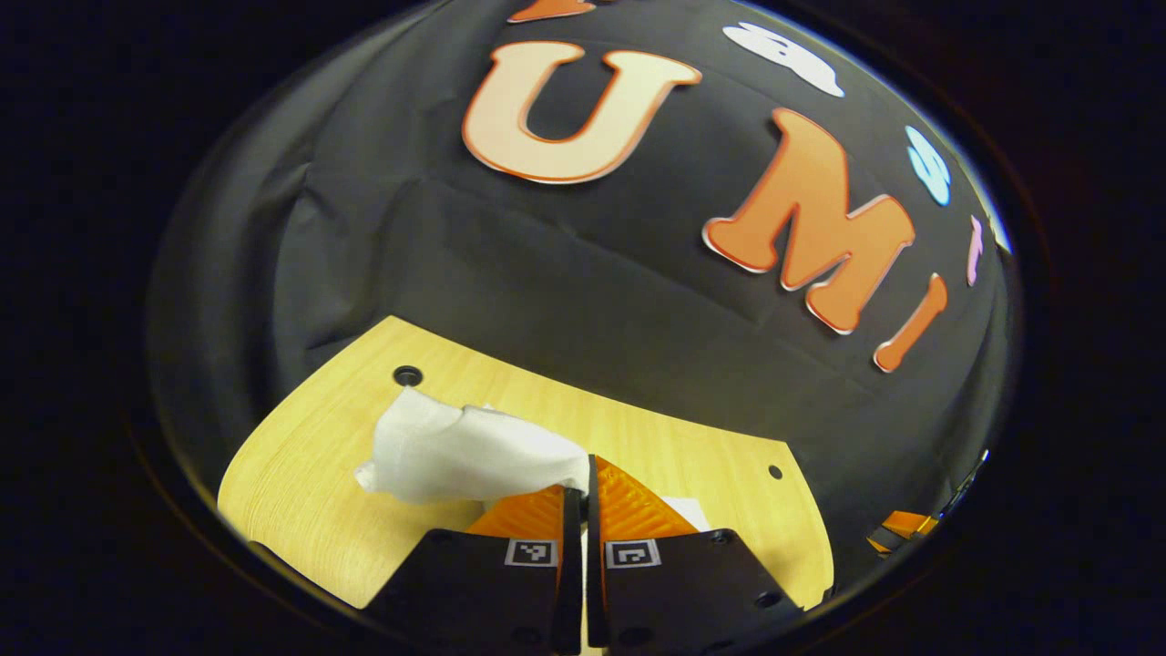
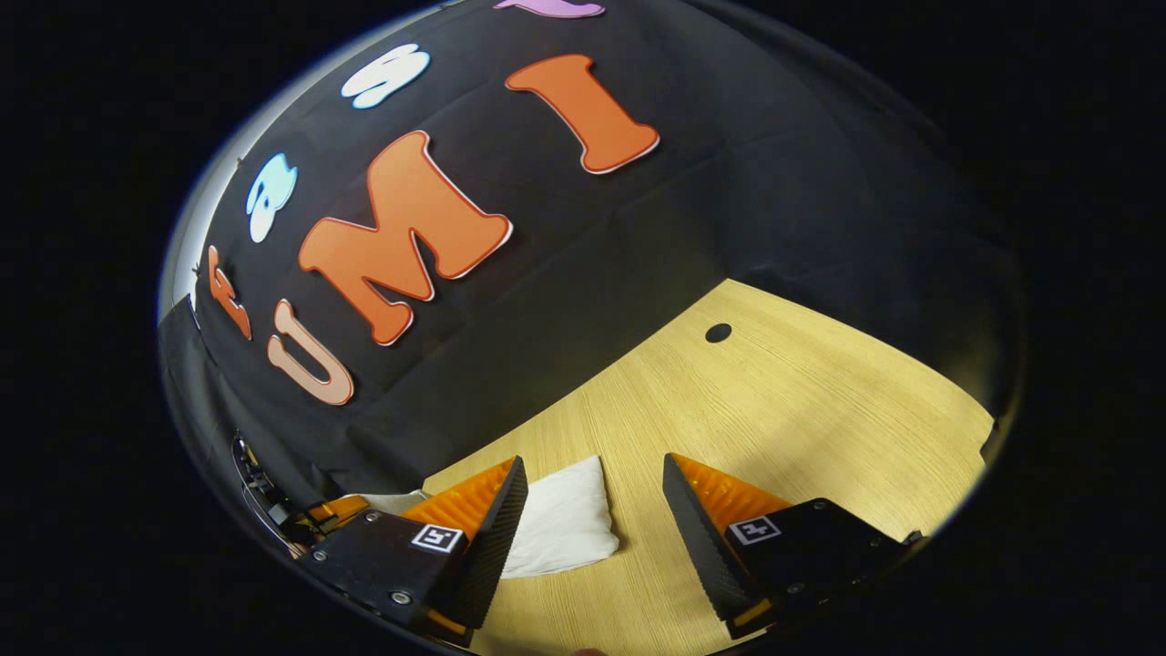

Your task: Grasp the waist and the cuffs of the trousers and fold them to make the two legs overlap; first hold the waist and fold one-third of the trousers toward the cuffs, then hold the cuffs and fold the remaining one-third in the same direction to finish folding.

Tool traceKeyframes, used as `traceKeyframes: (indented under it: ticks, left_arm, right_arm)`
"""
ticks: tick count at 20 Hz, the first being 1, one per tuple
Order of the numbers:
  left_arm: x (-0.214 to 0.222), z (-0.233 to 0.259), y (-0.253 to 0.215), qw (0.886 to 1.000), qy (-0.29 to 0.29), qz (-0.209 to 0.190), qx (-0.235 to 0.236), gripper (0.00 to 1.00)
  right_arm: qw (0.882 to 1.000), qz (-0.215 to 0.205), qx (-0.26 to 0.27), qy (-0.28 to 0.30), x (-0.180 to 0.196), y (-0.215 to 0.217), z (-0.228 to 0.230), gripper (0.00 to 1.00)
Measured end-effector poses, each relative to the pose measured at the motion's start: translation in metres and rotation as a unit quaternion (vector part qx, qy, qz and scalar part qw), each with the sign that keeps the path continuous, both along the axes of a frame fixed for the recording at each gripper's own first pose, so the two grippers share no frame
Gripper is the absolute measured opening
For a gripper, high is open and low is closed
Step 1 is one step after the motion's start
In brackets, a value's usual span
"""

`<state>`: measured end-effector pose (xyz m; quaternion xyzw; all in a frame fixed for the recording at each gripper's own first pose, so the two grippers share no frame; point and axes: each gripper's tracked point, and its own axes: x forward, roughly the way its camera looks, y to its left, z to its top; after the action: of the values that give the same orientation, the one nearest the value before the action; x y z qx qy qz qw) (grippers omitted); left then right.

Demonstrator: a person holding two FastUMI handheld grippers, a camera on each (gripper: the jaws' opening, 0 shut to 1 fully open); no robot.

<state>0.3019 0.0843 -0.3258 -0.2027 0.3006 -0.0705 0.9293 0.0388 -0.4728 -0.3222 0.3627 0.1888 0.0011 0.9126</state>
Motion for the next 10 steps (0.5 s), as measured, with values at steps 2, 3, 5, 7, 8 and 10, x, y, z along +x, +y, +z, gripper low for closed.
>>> traceKeyframes:
  ticks: [2, 3, 5, 7, 8, 10]
  left_arm:
    - [0.005, 0.002, -0.035, 0.999, -0.006, -0.032, 0.012, 0.06]
    - [0.005, 0.002, -0.050, 0.999, -0.006, -0.049, 0.017, 0.05]
    - [0.001, 0.000, -0.075, 0.997, -0.002, -0.078, 0.027, 0.05]
    - [-0.005, -0.004, -0.096, 0.994, 0.006, -0.107, 0.037, 0.06]
    - [-0.007, -0.007, -0.110, 0.991, 0.012, -0.124, 0.045, 0.05]
    - [-0.011, -0.016, -0.134, 0.986, 0.020, -0.153, 0.067, 0.06]
  right_arm:
    - [1.000, -0.004, 0.006, -0.002, 0.001, -0.008, -0.002, 0.91]
    - [1.000, -0.005, 0.008, -0.002, -0.001, -0.012, -0.004, 0.91]
    - [1.000, -0.007, 0.011, -0.001, -0.002, -0.021, -0.007, 0.91]
    - [1.000, -0.011, 0.014, -0.001, -0.002, -0.030, -0.009, 0.91]
    - [1.000, -0.012, 0.016, -0.002, -0.002, -0.033, -0.010, 0.91]
    - [1.000, -0.015, 0.020, 0.000, -0.003, -0.040, -0.012, 0.91]
